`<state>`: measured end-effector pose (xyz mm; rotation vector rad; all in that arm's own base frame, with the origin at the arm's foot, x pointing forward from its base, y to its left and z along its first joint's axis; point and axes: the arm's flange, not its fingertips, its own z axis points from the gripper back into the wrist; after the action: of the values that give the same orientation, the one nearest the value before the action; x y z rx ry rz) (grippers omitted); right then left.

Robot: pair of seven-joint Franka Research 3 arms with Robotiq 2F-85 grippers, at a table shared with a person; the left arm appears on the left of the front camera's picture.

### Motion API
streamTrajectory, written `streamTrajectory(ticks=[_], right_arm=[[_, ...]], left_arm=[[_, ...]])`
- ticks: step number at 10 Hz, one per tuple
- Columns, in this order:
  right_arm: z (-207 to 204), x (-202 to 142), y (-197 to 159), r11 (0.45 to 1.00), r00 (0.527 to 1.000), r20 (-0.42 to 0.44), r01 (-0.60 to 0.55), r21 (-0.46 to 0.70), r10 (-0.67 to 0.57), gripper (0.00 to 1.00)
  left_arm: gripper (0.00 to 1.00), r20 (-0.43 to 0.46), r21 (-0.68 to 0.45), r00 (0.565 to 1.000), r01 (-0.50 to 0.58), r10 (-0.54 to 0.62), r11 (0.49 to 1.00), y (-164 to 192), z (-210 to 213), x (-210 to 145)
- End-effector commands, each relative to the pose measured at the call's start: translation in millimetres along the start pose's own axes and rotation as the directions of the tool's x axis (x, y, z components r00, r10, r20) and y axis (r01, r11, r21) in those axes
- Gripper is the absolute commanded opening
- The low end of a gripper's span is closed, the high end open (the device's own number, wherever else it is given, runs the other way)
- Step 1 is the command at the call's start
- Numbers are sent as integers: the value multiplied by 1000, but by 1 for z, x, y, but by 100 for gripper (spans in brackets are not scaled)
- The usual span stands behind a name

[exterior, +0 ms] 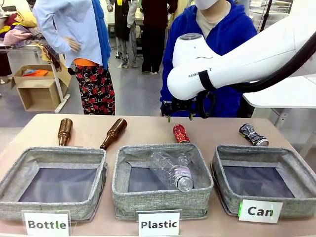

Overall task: Sort the can waste into the basket.
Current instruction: Pick up the can waste from the table and place it in the right Fabric basket.

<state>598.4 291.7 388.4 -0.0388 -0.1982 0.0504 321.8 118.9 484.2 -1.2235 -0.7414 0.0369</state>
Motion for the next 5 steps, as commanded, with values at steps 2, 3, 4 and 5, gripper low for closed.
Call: streamTrajectory(ticks=[2,3,4,5], right_arm=[[-3,8,-8,999,1000,13,15,35,-15,100],[-11,14,-13,998,1000,9,14,61,-14,100],[-20,20,-15,997,1000,2,9,75,-9,100],[-29,29,-18,996,999,-25,31,88,-29,100]], left_arm=[[100,0,-9,1000,21,-21,1000,0,1,-1],[100,0,-9,1000,21,-21,1000,0,1,-1],[100,0,-9,1000,21,-21,1000,0,1,-1],[100,0,-9,1000,21,-21,1000,0,1,-1]])
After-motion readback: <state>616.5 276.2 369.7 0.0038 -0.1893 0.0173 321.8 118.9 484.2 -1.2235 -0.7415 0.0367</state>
